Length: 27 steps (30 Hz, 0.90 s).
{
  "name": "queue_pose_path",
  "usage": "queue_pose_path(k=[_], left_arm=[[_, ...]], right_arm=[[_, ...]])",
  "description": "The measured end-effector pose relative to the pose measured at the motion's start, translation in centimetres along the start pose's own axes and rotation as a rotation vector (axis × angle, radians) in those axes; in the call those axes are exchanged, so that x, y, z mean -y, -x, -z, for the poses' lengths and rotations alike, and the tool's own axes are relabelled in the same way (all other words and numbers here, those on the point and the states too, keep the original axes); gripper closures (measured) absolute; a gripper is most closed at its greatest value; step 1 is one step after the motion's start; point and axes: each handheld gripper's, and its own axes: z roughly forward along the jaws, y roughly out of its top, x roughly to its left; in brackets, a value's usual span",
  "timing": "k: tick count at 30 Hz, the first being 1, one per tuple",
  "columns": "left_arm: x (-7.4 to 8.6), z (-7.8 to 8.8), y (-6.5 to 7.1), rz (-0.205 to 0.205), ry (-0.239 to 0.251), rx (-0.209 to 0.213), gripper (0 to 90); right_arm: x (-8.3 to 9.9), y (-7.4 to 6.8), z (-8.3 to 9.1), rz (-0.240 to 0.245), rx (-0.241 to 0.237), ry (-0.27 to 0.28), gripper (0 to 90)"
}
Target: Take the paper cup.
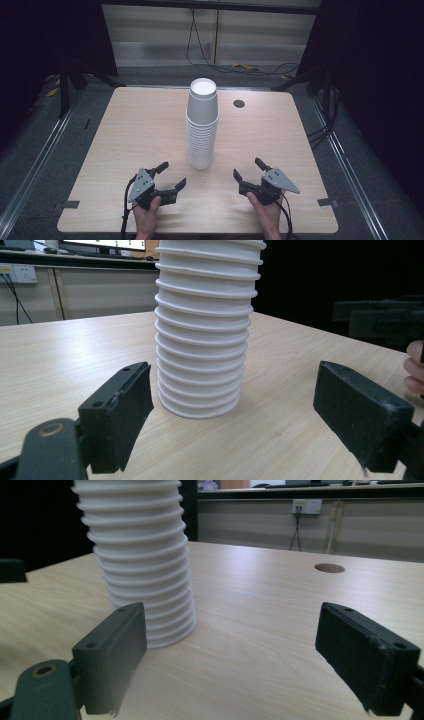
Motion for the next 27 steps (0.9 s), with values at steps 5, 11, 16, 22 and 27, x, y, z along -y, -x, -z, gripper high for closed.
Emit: queue_pose_path(k=[5,11,16,22,27], left_arm=[[0.0,0.0,0.0,0.002,0.002,0.001,15.8],[0.0,0.0,0.0,0.000,0.002,-0.001,15.8],[0.0,0.0,0.0,0.001,0.002,0.001,15.8],[0.0,0.1,0.0,0.006,0.003,-0.001,15.9],[0.0,0.1,0.0,0.007,0.005,0.002,15.9]], right_arm=[[-1.1,-0.2,-0.2,-0.005,-0.039,0.003,13.8],[-2.4,-0.3,-0.5,-0.015,-0.101,0.002,14.6],[-3.6,-0.3,-0.7,-0.020,-0.151,-0.006,20.4],[-5.2,-0.5,-1.2,-0.030,-0.215,-0.014,20.1],[-6.2,-0.8,-1.6,-0.039,-0.267,-0.021,20.3]])
